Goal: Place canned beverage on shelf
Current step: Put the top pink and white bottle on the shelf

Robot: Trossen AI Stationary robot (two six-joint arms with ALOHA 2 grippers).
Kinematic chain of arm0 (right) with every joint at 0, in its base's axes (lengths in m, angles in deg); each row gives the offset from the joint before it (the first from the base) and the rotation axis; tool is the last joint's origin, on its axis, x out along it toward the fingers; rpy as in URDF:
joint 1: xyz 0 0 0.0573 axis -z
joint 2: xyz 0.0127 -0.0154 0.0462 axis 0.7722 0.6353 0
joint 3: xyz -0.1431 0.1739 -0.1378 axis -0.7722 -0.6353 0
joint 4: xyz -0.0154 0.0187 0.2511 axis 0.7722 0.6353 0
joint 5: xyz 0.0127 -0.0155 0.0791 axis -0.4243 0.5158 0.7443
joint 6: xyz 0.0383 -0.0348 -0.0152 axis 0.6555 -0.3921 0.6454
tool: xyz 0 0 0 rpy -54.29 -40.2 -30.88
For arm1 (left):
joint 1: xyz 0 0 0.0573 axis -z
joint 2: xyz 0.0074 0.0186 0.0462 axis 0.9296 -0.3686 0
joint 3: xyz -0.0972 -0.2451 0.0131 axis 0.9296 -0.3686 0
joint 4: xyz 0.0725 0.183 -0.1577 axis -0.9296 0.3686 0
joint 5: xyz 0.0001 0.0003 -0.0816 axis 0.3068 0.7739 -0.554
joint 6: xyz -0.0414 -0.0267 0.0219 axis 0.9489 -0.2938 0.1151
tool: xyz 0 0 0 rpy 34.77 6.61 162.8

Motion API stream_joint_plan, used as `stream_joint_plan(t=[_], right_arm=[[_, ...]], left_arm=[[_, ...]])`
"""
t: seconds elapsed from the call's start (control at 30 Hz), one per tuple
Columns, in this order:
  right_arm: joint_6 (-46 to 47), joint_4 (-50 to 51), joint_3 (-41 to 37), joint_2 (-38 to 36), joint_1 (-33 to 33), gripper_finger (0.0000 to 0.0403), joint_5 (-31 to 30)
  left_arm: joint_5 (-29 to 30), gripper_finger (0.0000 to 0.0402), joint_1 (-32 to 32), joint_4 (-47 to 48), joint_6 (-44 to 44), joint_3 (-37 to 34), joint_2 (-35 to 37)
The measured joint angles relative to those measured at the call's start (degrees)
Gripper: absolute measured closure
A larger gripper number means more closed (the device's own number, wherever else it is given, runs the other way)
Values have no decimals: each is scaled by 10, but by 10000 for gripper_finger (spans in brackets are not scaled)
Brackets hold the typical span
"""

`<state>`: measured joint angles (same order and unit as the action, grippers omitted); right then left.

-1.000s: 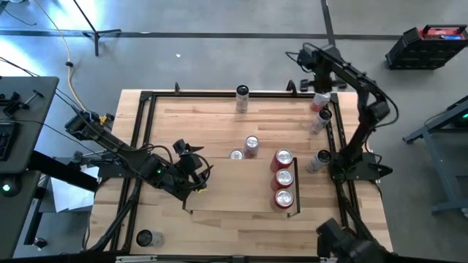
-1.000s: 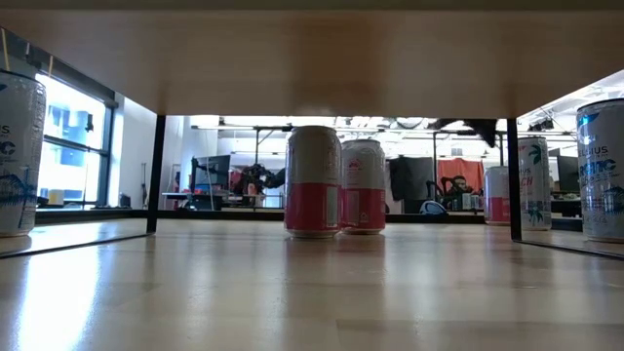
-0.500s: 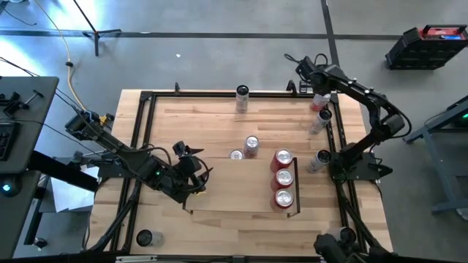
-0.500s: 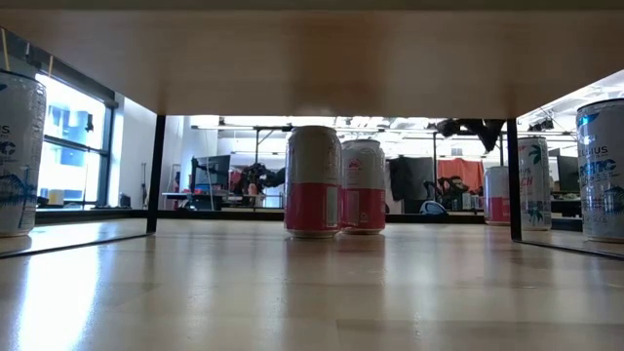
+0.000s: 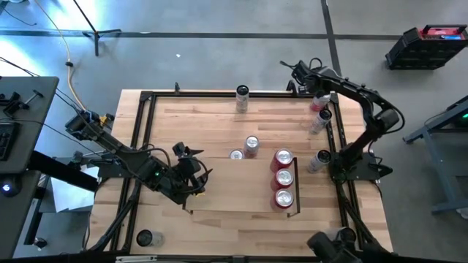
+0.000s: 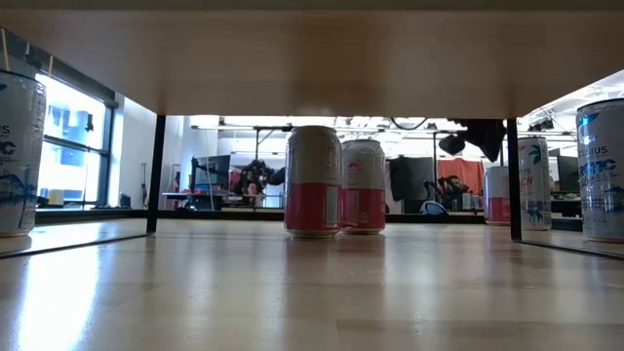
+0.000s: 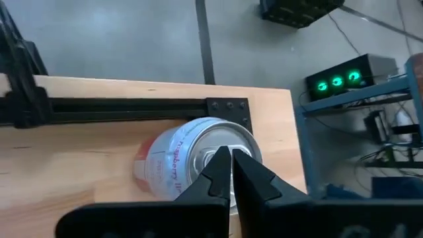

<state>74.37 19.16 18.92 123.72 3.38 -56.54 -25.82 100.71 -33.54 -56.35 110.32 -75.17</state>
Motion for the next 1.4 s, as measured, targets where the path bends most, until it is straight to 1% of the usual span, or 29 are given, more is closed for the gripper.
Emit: stream_joint_plan(t=[0.13,0.27,0.6,0.8,1.07,1.2,1.4], right_arm=[[-8,2,0,13,0,403,-1],[-21,2,0,19,6,403,13],[-37,1,2,18,12,403,43],[-48,1,2,13,4,403,58],[-51,1,1,-9,4,403,111],[-51,1,0,-14,5,403,115],[-51,0,0,-14,7,403,102]], left_arm=[[0,60,0,0,0,0,0],[2,60,0,0,0,0,0],[2,60,0,0,1,0,0],[1,60,0,0,2,0,0],[1,60,0,-2,2,0,0],[1,60,0,-3,2,0,0],[1,60,0,-3,2,0,0]])
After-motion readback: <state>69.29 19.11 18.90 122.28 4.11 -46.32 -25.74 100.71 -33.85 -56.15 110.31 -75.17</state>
